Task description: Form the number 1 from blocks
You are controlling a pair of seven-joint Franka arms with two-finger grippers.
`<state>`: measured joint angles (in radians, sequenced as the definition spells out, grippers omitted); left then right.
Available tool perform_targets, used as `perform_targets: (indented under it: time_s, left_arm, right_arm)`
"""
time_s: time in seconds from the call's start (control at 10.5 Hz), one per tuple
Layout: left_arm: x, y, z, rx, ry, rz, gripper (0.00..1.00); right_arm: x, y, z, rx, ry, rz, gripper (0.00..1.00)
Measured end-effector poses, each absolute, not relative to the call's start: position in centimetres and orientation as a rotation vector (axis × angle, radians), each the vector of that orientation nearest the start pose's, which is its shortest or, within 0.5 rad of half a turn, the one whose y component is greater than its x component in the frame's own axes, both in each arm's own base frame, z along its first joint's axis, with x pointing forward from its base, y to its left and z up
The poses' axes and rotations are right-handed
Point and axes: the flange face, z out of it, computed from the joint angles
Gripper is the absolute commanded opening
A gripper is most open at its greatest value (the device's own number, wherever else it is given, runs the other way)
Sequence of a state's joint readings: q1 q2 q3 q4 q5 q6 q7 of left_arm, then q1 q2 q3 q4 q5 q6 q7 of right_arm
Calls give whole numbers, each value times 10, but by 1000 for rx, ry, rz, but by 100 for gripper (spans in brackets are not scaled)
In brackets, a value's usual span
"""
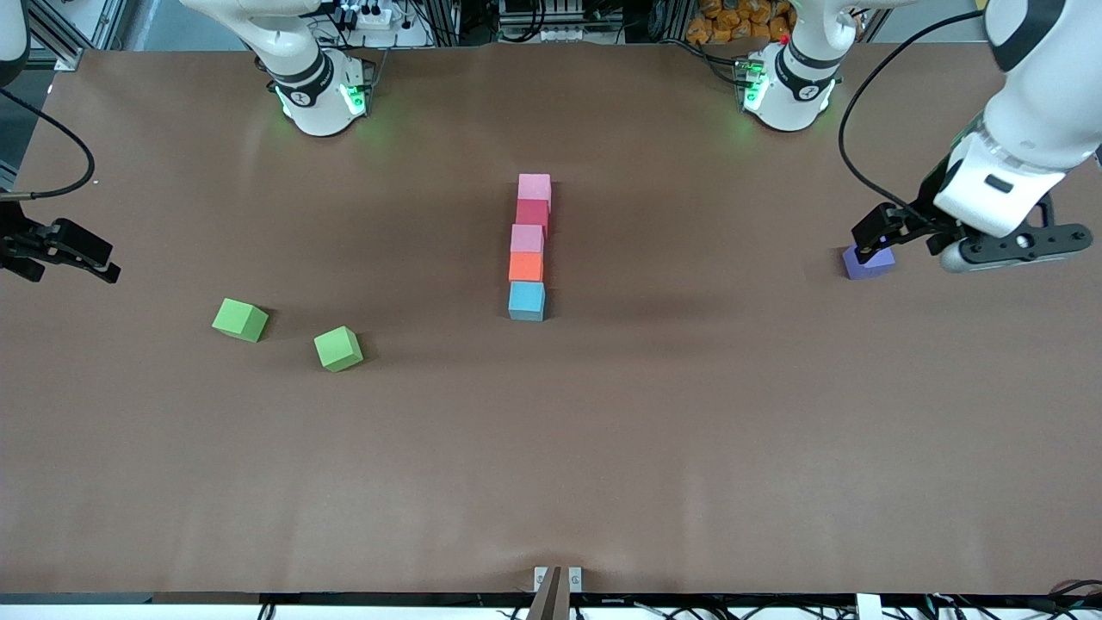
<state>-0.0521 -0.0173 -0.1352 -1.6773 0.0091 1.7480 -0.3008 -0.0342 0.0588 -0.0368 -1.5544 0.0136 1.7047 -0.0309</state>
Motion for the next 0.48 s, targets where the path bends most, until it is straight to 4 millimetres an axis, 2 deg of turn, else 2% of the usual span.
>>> perform_targets:
  time_s: [0.19,0.48]
  left_arm:
    - [547,-102,624,-3141,-83,-97,100]
    - [534,-99,652,-3132,-50,-21,100]
  right_arm:
    - [584,-40,612,-3131,66,-146,100]
    - [584,-40,612,-3130,66,-148,100]
